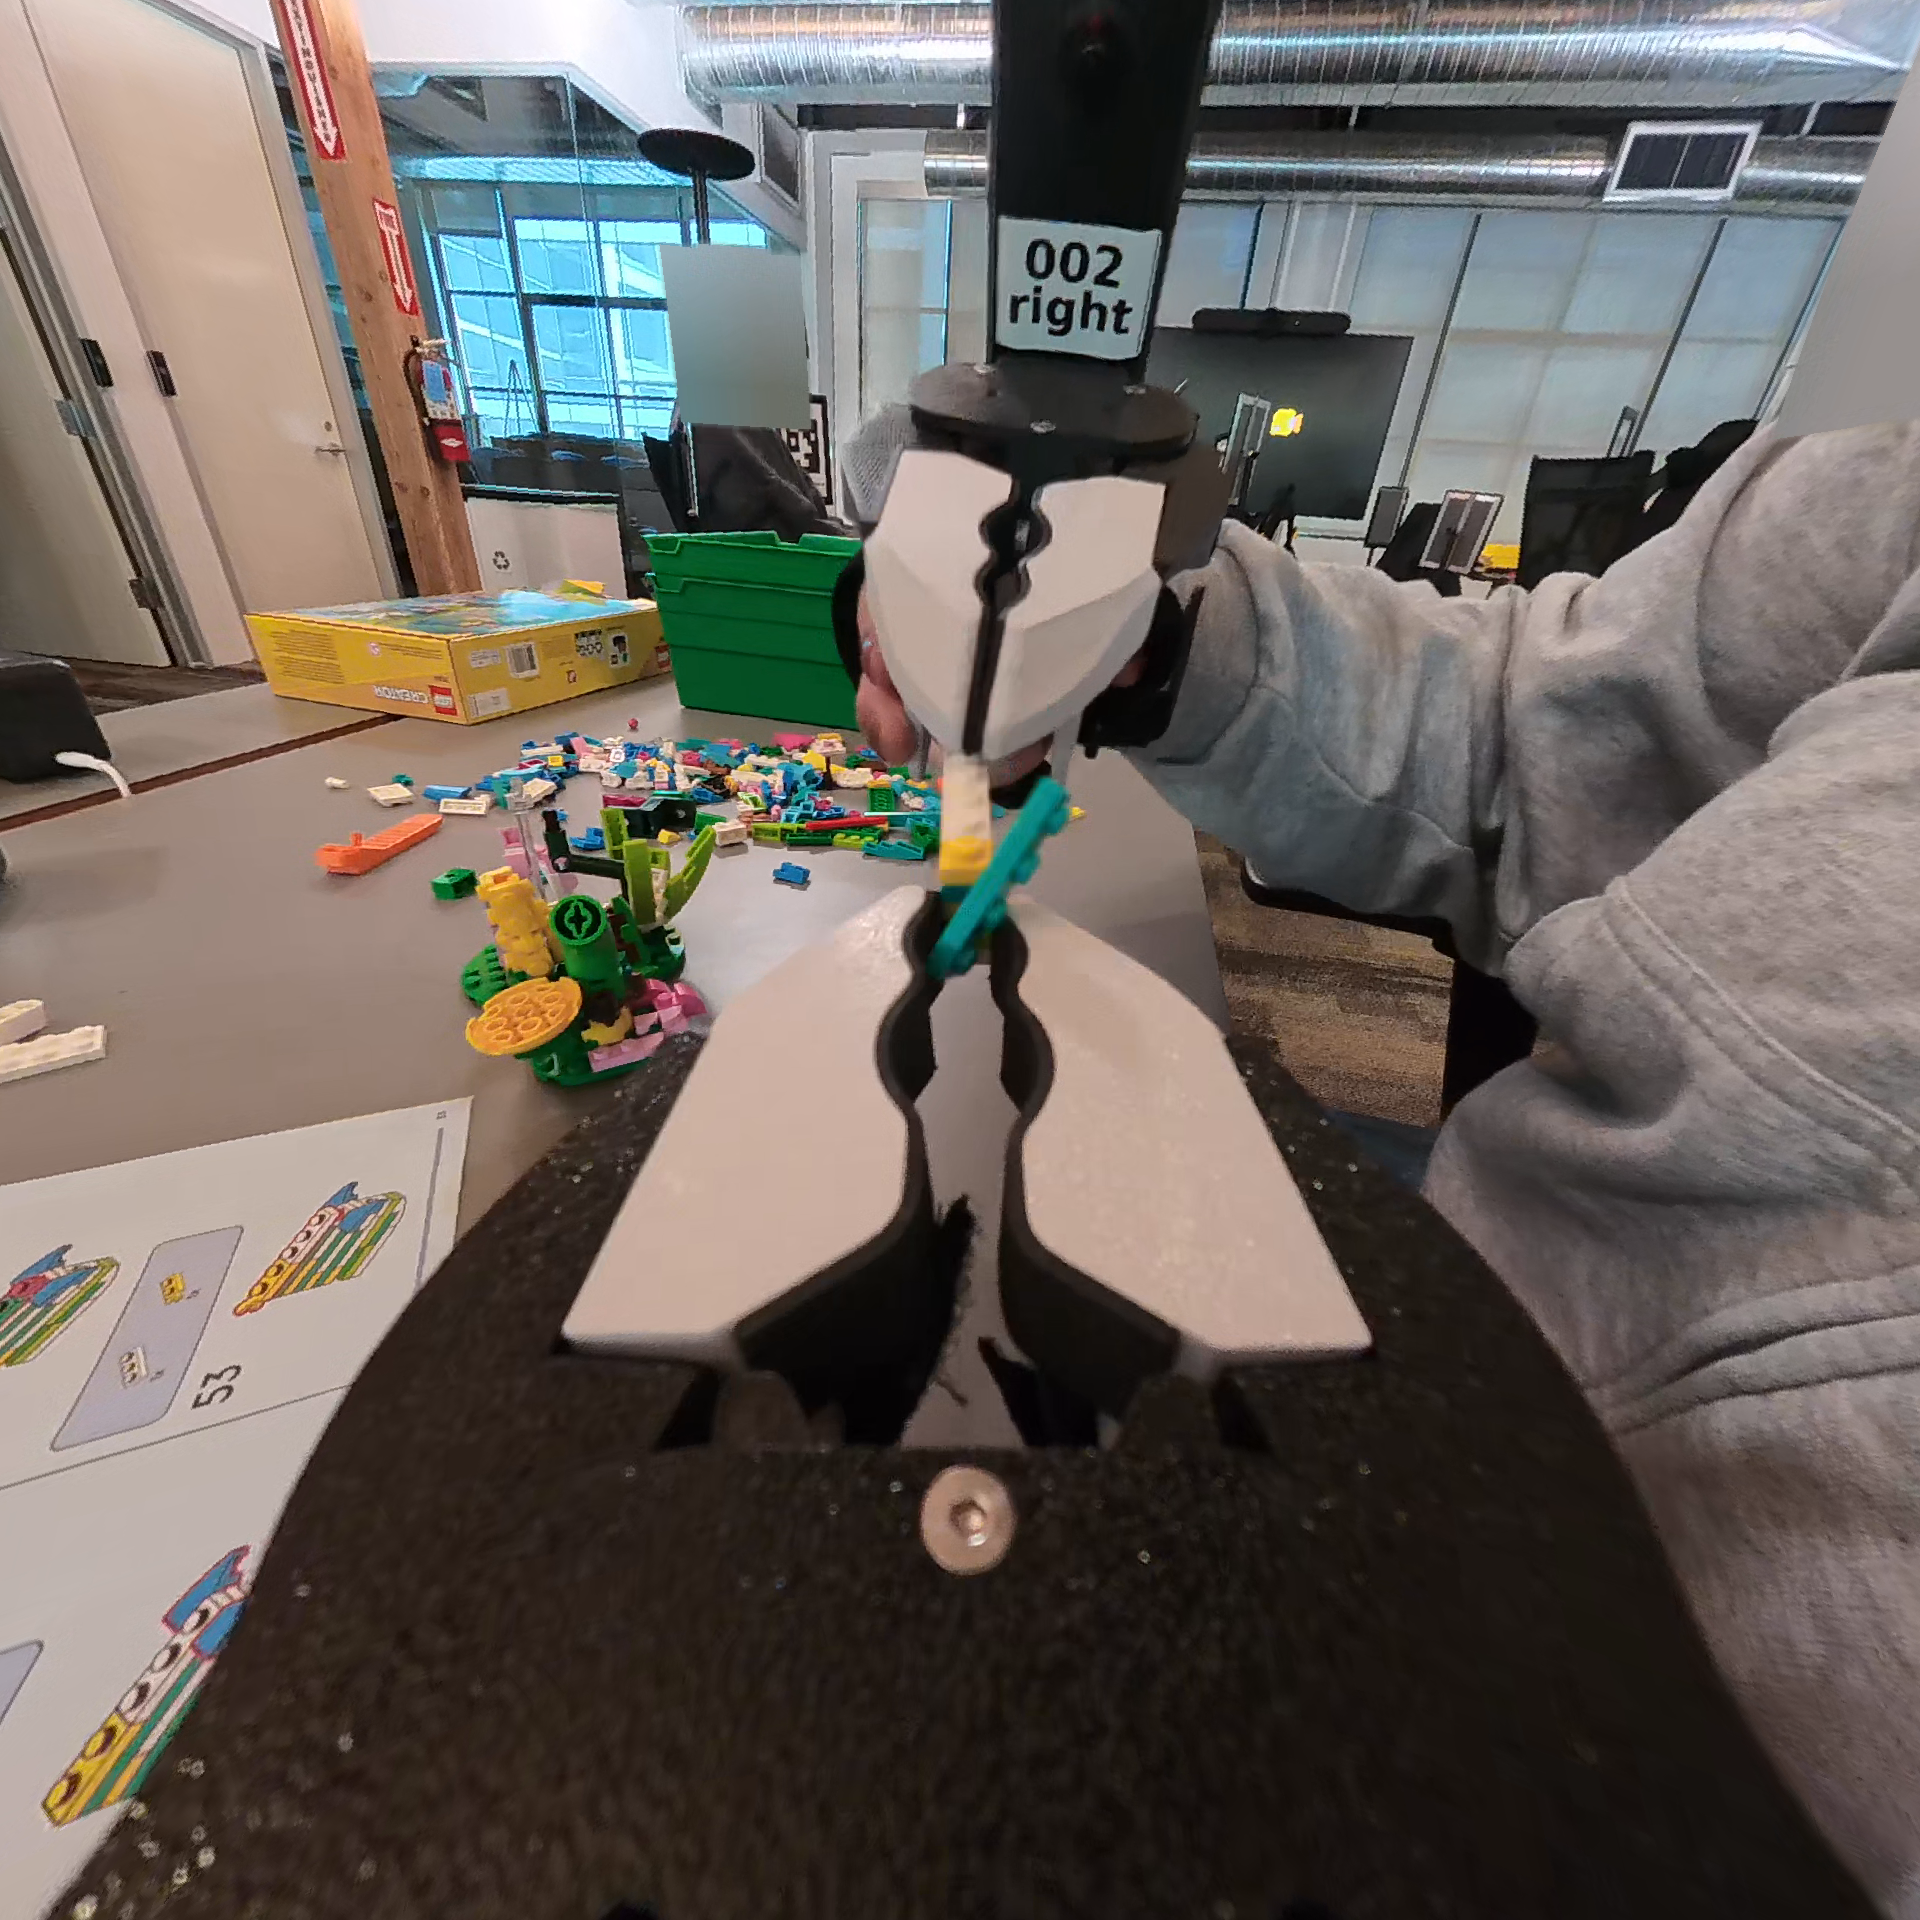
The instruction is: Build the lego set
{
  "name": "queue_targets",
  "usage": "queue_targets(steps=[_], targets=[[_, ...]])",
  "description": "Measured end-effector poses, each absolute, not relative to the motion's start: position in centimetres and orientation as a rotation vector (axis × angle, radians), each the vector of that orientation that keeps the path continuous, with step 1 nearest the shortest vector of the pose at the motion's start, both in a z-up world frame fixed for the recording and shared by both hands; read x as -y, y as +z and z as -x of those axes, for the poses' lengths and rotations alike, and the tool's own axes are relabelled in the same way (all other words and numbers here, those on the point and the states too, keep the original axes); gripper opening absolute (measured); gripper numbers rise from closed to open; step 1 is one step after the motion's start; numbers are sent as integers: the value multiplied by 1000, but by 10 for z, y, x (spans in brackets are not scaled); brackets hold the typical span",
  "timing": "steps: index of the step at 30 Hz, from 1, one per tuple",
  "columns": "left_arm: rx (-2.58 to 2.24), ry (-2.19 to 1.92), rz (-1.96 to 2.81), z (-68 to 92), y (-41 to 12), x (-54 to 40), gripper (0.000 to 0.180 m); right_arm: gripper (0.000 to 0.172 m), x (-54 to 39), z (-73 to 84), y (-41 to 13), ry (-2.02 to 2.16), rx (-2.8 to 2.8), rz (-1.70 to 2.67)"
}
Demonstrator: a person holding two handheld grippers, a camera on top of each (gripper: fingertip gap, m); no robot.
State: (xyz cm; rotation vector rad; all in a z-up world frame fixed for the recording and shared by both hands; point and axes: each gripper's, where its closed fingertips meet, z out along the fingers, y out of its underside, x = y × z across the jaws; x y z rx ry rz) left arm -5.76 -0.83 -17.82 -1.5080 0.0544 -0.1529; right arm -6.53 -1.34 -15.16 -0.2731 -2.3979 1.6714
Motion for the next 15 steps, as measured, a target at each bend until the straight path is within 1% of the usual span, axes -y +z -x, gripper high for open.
queue_targets(steps=[12, 15], targets=[[-16, -129, 1538, 63, -182, 5, 8, 0, 6, 68, -158, 1590, 2387, 290], [20, -9, 1526, 76, -180, 9, 8, 0, 4, 70, -157, 1572, 2340, 312]])
